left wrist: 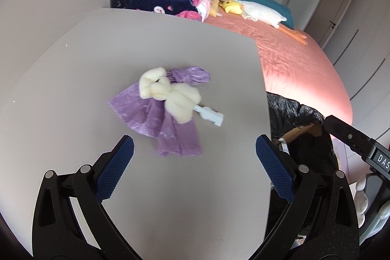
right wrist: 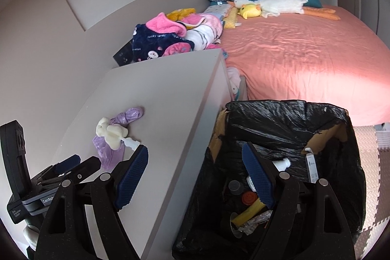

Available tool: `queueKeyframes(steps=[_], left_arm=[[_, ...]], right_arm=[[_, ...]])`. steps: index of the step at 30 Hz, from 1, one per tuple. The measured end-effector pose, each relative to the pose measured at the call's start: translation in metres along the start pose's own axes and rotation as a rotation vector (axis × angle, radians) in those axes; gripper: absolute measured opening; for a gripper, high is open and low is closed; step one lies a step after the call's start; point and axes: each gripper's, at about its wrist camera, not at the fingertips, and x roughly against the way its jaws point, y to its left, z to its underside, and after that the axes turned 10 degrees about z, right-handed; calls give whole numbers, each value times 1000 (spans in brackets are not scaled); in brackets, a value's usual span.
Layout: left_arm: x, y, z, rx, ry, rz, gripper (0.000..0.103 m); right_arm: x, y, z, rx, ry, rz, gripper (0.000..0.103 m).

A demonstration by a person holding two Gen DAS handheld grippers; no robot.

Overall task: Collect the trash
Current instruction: 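Move both open tools over the desk toward the purple bag, then grasp the white plush toy with the right tool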

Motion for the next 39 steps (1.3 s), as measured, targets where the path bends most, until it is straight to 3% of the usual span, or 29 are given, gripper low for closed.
queueKeyframes(steps=[9, 20, 39], left_arm=[[6, 33, 3, 33, -3, -35, 97], [13, 83, 0, 144, -10, -67, 97], [12, 126, -6, 145, 4, -105, 97]], right_arm=[[-17, 37, -1, 68, 26, -15, 80], [-40, 87, 1, 186, 49, -38, 80], [-81, 152, 1, 329, 79, -66, 75]])
